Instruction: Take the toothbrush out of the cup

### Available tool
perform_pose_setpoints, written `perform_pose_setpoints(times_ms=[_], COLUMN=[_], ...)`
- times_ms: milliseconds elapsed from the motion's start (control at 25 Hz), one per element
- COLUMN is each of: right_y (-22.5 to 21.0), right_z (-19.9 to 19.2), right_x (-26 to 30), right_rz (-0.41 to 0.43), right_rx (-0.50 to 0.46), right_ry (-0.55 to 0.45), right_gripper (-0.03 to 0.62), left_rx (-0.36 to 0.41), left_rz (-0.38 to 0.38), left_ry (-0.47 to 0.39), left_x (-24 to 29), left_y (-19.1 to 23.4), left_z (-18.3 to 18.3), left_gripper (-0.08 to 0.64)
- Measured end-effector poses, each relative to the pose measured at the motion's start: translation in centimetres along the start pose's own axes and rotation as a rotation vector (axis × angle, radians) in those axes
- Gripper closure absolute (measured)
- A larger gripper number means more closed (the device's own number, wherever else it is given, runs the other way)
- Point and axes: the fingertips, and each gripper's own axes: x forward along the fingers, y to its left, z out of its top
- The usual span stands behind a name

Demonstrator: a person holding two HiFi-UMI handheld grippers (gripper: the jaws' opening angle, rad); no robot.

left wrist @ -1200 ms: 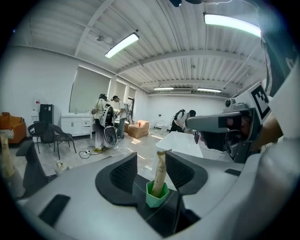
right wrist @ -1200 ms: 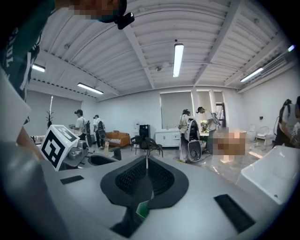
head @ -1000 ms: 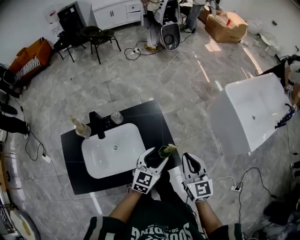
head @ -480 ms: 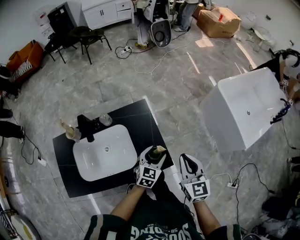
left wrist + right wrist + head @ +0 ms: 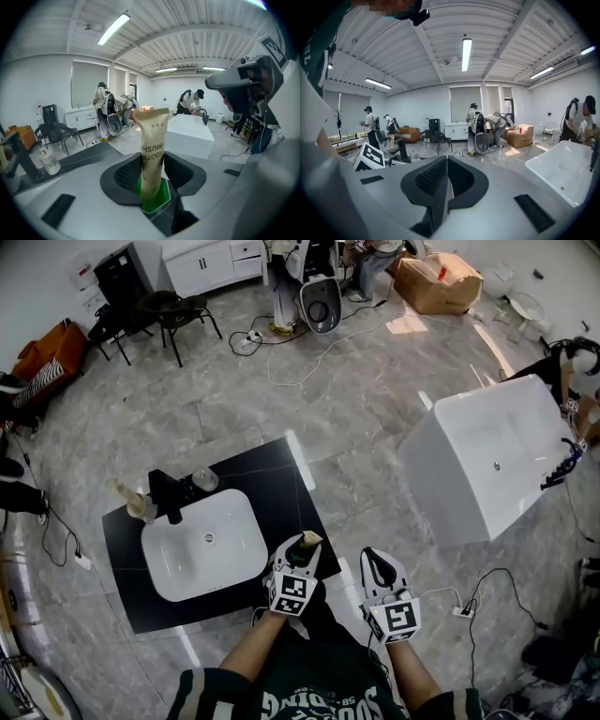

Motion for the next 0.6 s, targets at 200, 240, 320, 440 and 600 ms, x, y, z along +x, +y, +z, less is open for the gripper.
perform_pose_setpoints(times_ms=[200,240,320,440,600], right_y=[0.0,0.1,0.2,0.5,0.9], right_z=[-0.2,-0.2,0.0,0.2,0.9], right_x=[0.3,0.4,0.6,1.1,1.8], right_rz=[0.021,0.031,0.046,0.065,0.085], right_rx=[0.003,-0.002,-0.003,-0.001,0.006], right_ry=[-0.007,0.001,0.003,-0.008,-0.046], right_gripper=[0.551,0.551,0.551,0.551,0.551], left_rx=[-0.011,-0.016,-0.014,-0.007,-0.035], left_rz=[0.002,0.001,-0.004,-0.012,-0.01], left_ry=[-0.008,-0.013,-0.03,-0.073,-0.111], left_x=[-0.6,-0.8,-1.3,-2.5,-4.3], left_y=[0.0,0.0,0.0,0.3,1.0], left_z=[0.1,0.2,1.0,3.4,5.7], left_gripper=[0.446,0.451,0.453,0.454,0.457])
